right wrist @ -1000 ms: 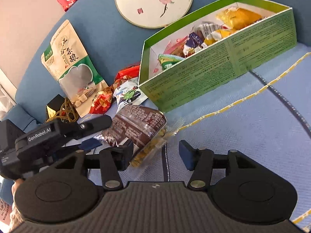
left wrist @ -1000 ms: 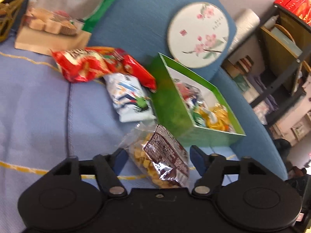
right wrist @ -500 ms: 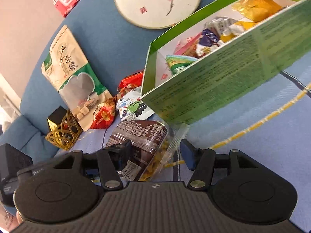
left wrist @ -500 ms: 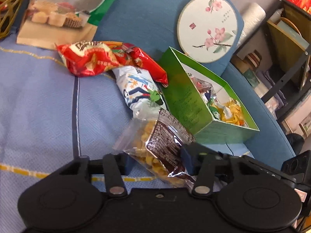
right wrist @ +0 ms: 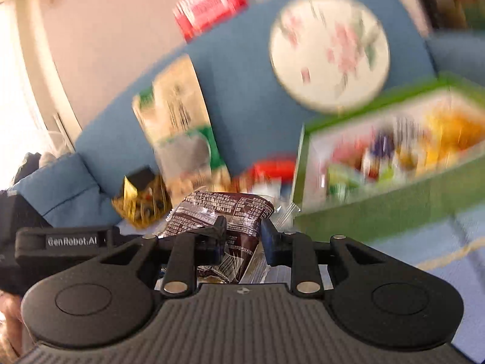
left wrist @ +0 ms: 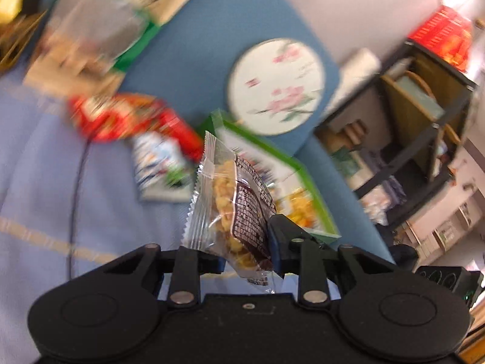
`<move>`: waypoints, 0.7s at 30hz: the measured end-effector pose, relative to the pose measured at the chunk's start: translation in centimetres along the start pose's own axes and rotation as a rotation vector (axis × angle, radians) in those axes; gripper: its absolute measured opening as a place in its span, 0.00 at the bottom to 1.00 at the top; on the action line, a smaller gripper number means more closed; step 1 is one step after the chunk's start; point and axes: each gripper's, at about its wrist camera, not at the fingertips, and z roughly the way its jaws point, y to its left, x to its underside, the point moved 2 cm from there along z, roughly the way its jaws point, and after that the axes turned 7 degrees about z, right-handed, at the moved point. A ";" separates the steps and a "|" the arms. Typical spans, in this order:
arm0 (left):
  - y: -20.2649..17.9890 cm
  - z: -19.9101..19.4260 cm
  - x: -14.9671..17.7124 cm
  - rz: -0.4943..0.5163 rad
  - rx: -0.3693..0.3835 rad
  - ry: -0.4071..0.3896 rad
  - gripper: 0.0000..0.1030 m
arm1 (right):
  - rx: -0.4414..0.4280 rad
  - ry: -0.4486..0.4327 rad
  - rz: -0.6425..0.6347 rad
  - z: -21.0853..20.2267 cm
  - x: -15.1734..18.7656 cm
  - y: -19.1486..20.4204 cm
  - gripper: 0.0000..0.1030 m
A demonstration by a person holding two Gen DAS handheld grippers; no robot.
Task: Organize snacks
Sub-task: 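Carry the nut bag over the box and open left gripper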
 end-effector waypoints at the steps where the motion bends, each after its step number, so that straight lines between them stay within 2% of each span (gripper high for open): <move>1: -0.8 0.3 -0.8 0.017 0.016 -0.002 0.00 | 0.008 -0.030 -0.018 -0.5 -0.7 0.0 0.43; 3: -2.1 1.4 -1.9 0.036 0.044 -0.002 0.00 | 0.019 -0.072 -0.017 -1.2 -2.2 -0.9 0.43; 7: -4.5 4.6 -3.6 0.101 0.078 0.005 0.00 | 0.052 -0.124 0.072 -1.4 -4.7 -4.0 0.43; 13: -5.8 10.3 -5.5 0.118 0.126 0.044 0.00 | 0.110 -0.159 0.093 0.4 -7.7 -7.5 0.43; 15: -5.9 12.1 -5.7 0.132 0.131 0.076 0.00 | 0.099 -0.158 0.105 1.4 -8.4 -9.0 0.33; 17: -6.0 13.9 -5.5 0.166 0.122 0.116 0.00 | 0.080 -0.158 0.148 2.2 -8.4 -10.2 0.31; 18: -6.0 14.8 -5.2 0.185 0.110 0.128 0.00 | 0.109 -0.162 0.146 2.5 -8.1 -10.7 0.31; 19: -5.8 15.5 -5.1 0.197 0.096 0.129 0.07 | 0.149 -0.159 0.132 2.9 -7.7 -11.2 0.33; 20: -5.6 15.9 -5.0 0.199 0.059 0.128 0.22 | 0.206 -0.131 0.120 3.3 -7.3 -11.8 0.34; 21: -5.2 16.3 -5.0 0.187 0.017 0.121 0.63 | 0.233 -0.106 0.122 3.5 -7.1 -12.3 0.34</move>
